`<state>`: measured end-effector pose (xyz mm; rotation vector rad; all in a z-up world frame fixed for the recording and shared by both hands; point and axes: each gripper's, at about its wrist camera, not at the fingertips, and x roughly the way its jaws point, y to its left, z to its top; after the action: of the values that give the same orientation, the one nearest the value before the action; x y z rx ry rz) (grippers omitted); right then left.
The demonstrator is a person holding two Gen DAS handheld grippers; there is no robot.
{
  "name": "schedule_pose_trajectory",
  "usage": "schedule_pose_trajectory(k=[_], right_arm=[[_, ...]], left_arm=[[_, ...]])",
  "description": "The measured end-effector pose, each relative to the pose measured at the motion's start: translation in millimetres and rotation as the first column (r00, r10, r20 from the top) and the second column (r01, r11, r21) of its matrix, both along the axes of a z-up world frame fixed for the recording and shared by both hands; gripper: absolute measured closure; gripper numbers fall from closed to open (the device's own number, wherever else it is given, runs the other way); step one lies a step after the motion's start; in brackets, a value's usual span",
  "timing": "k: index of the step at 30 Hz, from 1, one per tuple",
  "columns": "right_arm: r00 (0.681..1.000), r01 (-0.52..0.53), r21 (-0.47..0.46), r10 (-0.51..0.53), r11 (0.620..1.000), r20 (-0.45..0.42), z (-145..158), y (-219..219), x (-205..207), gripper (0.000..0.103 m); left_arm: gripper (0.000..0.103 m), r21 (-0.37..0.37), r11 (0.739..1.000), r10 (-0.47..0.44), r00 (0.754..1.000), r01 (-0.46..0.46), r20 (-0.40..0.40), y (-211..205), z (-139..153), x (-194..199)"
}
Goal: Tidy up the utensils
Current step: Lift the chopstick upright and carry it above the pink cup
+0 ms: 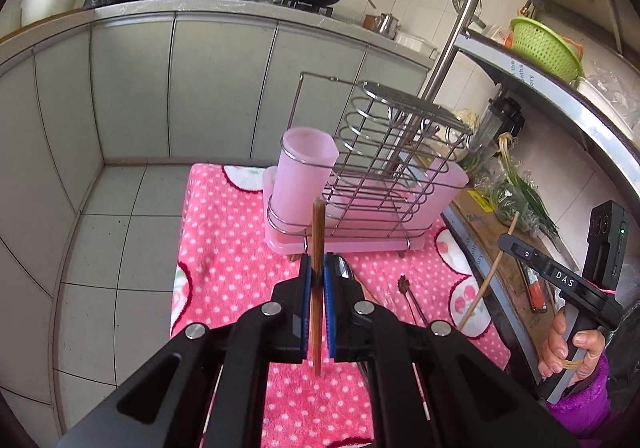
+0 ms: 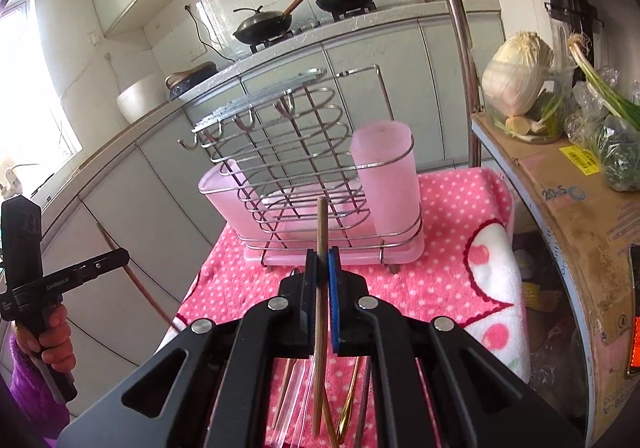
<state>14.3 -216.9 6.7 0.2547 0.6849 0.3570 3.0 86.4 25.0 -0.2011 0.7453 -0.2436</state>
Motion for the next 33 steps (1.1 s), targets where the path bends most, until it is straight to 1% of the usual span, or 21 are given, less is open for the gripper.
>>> schedule_pose_trajectory(k=[8,13,16,23,26,29,33], right_arm=[[0.997,0.007,-0.023,-0.005,1.0,0.074,31,1,-4,0.097],[0.993,0.011,-0.029,-0.008,1.0,0.118,57,-1,1,0.097],[0.989,0.022,-0.032,-0.017,0.999,0.15,80,-5,7,0.097],[0.96,0.076,-0.06,-0.057,0.995,0.276,139,-12,20,0.097],[0.939,0.109,-0.062,-0.082,0.992,0.334,165,-18,29,0.097],[0.926,0.138,-0.059,-0.108,0.989,0.361,178,-24,38,0.097],[0.919,0.164,-0.048,-0.135,0.985,0.37,185,-32,59,0.097]], left_arm=[[0.098,-0.004,1.0,0.015,0.995,-0.015,0.095,4,33,-10],[0.098,-0.006,1.0,0.027,0.989,-0.027,0.144,7,57,-8],[0.098,-0.006,0.999,0.032,0.984,-0.031,0.175,9,72,-4],[0.098,-0.021,0.999,0.054,0.96,-0.05,0.275,12,124,11],[0.098,-0.029,0.998,0.059,0.948,-0.052,0.313,13,146,20],[0.098,-0.026,0.998,0.062,0.938,-0.057,0.34,11,162,32],[0.098,-0.029,0.998,0.067,0.935,-0.061,0.349,7,171,53]])
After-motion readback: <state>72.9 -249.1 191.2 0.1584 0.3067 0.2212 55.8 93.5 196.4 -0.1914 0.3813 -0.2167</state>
